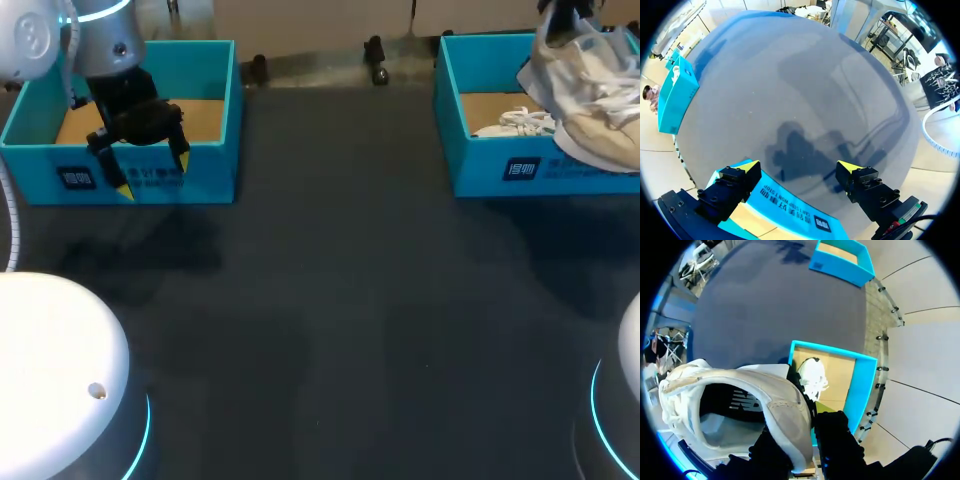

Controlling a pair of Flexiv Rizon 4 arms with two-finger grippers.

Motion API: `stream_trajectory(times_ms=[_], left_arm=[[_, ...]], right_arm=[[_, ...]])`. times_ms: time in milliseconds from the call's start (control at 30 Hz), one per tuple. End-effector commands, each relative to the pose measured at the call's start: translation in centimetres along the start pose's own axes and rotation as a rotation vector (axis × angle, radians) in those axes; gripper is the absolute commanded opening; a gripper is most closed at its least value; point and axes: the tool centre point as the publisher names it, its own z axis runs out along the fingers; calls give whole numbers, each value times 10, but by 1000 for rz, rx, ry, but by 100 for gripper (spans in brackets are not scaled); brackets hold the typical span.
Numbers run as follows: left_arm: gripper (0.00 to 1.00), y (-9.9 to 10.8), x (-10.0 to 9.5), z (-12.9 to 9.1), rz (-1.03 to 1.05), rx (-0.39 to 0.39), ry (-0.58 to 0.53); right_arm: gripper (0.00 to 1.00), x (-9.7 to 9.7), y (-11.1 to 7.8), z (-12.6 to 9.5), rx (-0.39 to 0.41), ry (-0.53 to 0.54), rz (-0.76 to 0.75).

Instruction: Take the shoe out of the shoebox, open the shoe tongue, remove and reinsert the insole, then place the shoe into the shoebox

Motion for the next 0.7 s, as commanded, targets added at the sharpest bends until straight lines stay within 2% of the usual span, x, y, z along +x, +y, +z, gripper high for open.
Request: stream_trajectory(times_ms=[33, 200, 233, 300, 333, 433, 467, 600, 700], left_arm=[[100, 0, 0, 0, 1, -2, 2], [100, 0, 0, 0, 1, -2, 2], [100, 0, 0, 0, 1, -2, 2], [100, 0, 0, 0, 1, -2, 2], [100, 0, 0, 0, 1, -2, 2], [100, 0, 0, 0, 1, -2, 2], [100, 0, 0, 0, 1, -2, 2], [100, 0, 0, 0, 1, -2, 2], [100, 0, 0, 0, 1, -2, 2]], right_arm=[[0, -1, 0, -1, 0, 2, 0], [0, -4, -4, 3, 3, 19, 0], [0, -8, -11, 4, -18, -24, -1], [0, -16, -25, 5, -6, -7, 11], [0, -19, -32, 4, -29, -41, 11], [0, -31, -52, 4, -29, -46, 13], [0, -37, -58, 5, -4, -25, 13], [0, -59, -75, 5, 12, -19, -18], [0, -76, -92, 13, -2, -14, -49]])
